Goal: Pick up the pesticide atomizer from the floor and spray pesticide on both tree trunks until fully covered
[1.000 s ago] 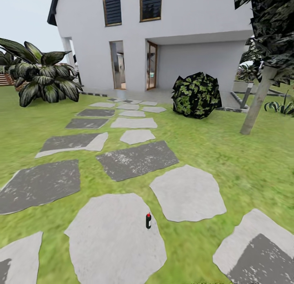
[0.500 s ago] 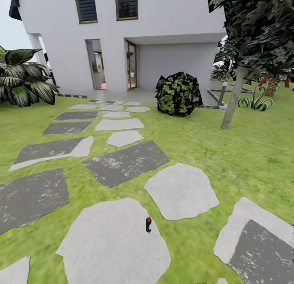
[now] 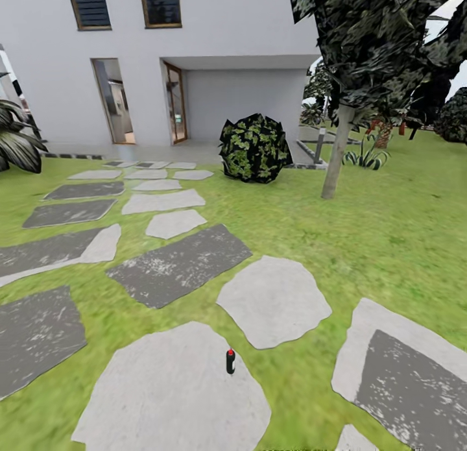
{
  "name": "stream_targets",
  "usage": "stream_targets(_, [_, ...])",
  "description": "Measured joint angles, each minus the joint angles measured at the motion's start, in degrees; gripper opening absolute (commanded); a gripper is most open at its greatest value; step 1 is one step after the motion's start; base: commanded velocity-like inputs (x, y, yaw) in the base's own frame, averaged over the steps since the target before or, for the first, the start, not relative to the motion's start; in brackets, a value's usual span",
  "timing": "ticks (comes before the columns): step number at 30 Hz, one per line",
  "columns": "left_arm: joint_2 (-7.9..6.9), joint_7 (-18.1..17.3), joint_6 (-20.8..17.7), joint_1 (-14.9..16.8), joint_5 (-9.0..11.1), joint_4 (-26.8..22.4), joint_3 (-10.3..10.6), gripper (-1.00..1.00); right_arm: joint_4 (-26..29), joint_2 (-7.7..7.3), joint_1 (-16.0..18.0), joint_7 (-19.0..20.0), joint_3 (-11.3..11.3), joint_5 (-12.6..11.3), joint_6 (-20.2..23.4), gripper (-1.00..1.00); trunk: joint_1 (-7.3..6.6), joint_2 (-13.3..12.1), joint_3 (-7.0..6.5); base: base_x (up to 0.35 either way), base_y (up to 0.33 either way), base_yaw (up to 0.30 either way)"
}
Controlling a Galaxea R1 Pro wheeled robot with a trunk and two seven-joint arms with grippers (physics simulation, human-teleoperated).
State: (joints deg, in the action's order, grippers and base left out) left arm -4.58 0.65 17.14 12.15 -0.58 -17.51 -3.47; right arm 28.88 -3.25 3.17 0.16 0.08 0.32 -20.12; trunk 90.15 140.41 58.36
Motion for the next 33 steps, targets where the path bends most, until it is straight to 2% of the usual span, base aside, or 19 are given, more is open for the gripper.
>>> stream_targets(15, [0.04, 0.0, 0.0, 0.0, 0.0, 0.0, 0.0, 1.00, 0.0, 0.00, 0.0, 0.0, 0.0, 0.0, 0.0, 1.00, -0.01, 0.0, 0.00, 0.028, -0.018, -0.294])
stream_targets(33, [0.09, 0.0, 0.0, 0.0, 0.0, -0.1, -0.1, 1.00, -0.1, 0.04, 0.0, -0.2, 0.1, 0.2, -0.1, 1.00, 0.00, 0.0, 0.00, 0.104, -0.246, -0.021])
